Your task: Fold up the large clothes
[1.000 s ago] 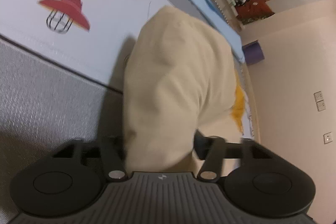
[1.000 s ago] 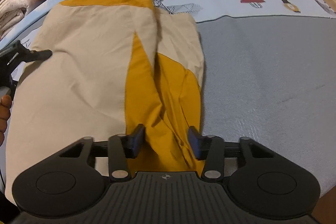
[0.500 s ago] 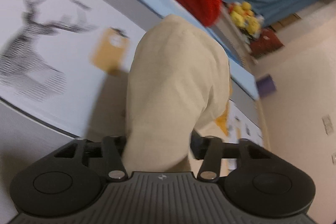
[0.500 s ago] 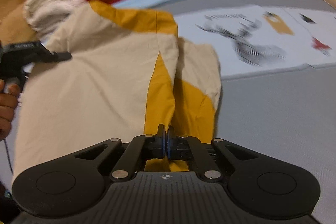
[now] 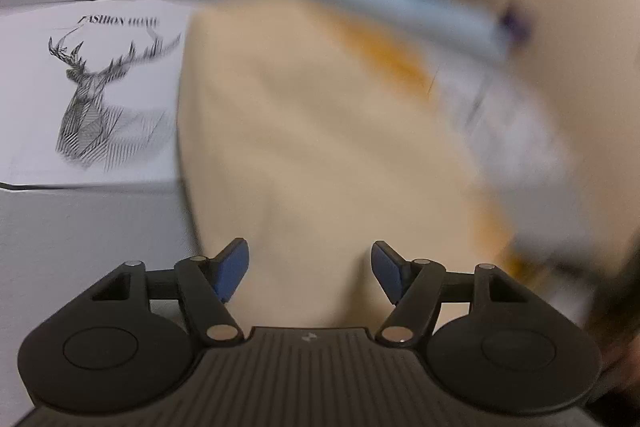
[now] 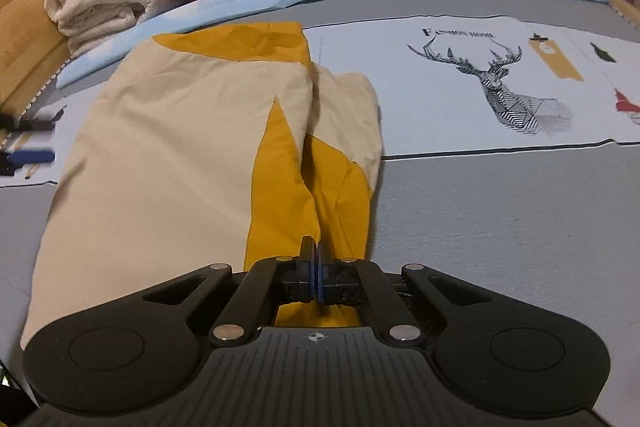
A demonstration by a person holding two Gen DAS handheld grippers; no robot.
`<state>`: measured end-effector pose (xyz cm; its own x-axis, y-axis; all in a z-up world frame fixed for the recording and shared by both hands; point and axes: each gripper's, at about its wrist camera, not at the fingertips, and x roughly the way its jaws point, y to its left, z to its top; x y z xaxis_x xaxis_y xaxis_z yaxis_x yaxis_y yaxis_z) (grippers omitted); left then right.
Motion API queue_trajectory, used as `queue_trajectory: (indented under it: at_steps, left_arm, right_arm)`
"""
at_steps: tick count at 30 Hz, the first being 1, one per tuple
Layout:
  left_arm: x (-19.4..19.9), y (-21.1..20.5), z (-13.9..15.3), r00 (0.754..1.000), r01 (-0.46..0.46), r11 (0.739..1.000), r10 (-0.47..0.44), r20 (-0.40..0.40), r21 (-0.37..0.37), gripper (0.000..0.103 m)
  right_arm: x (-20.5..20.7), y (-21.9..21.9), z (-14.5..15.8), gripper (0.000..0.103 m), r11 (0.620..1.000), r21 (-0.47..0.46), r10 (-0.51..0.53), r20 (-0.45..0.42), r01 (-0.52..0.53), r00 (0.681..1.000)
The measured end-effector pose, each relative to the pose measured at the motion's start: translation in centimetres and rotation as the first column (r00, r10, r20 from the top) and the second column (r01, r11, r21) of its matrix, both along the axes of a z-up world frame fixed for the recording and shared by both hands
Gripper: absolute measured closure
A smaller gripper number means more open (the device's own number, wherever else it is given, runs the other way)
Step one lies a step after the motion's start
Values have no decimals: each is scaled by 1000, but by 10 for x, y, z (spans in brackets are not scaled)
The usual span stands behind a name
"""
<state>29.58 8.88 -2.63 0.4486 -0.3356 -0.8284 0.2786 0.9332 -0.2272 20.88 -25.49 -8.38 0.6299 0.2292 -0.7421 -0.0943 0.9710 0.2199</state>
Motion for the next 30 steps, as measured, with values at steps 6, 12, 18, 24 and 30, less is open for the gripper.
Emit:
queue_trajectory:
  at_steps: [6,12,18,24,30]
  left_arm:
    - [-44,3,27,998,12,1000,-13,56,23,29]
    - [-65,-6,-1,997,-20,994,28,-72,110,22]
    - [-137,-24,85,957,-169,975,128,259,143,6]
    - [-230,-60,131,888,-264,958,199,415,107,0]
    - [-308,-94,118,878,-294,954,246,411,57,0]
  right_arm:
    - [-15,-4,13,101,1000,30,1,39,-3,999]
    - [-21,-1,-10,73,997,-48,45,-136,-52,990]
    - [-58,-2,40,71,979,-204,37,147,-6,988]
    - [-134,-9,100,48,985,-155,1,447,76,895]
    - [-203,-4,100,28,994,-104,10,432,38,902]
